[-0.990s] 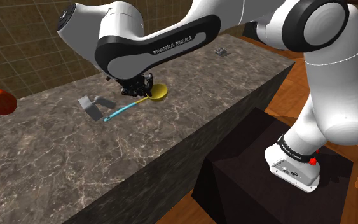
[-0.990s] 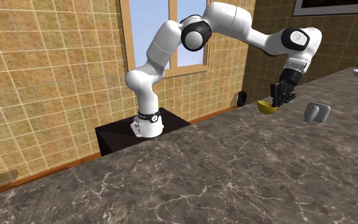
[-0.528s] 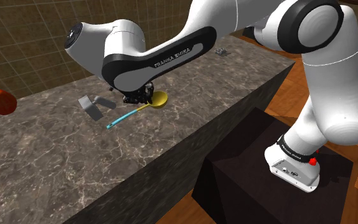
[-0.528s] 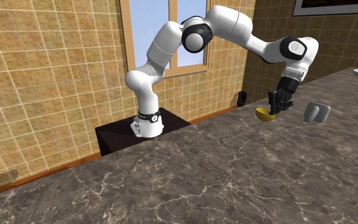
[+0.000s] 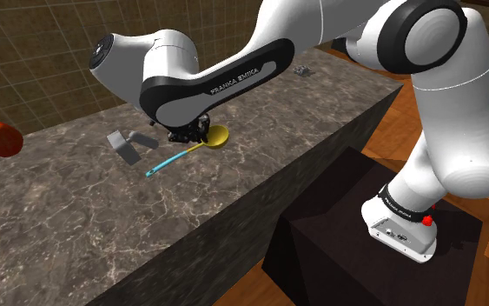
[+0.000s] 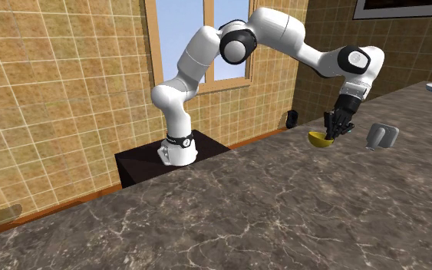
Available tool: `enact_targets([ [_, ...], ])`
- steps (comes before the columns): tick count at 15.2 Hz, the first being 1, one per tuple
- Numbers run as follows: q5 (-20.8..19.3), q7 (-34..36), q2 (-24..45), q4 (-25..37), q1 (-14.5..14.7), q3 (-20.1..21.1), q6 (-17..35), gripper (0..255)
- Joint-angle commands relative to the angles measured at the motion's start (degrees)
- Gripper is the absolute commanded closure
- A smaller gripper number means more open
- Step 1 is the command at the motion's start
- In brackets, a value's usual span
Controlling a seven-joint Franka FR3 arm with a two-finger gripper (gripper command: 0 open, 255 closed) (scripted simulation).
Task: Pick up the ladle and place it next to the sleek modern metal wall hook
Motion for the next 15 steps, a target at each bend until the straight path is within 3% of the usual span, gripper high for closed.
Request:
enact_targets([
  [1, 0.0, 0.0, 0.0, 0.0, 0.0, 0.0, 0.0, 0],
  [6, 0.0, 0.0, 0.0, 0.0, 0.0, 0.0, 0.0, 0],
  [10, -0.27, -1.8, 2.98, 11.46, 4.0, -0.17, -8.06, 0],
  [15, -0.26, -1.81, 2.98, 11.46, 4.01, -0.19, -8.06, 0],
])
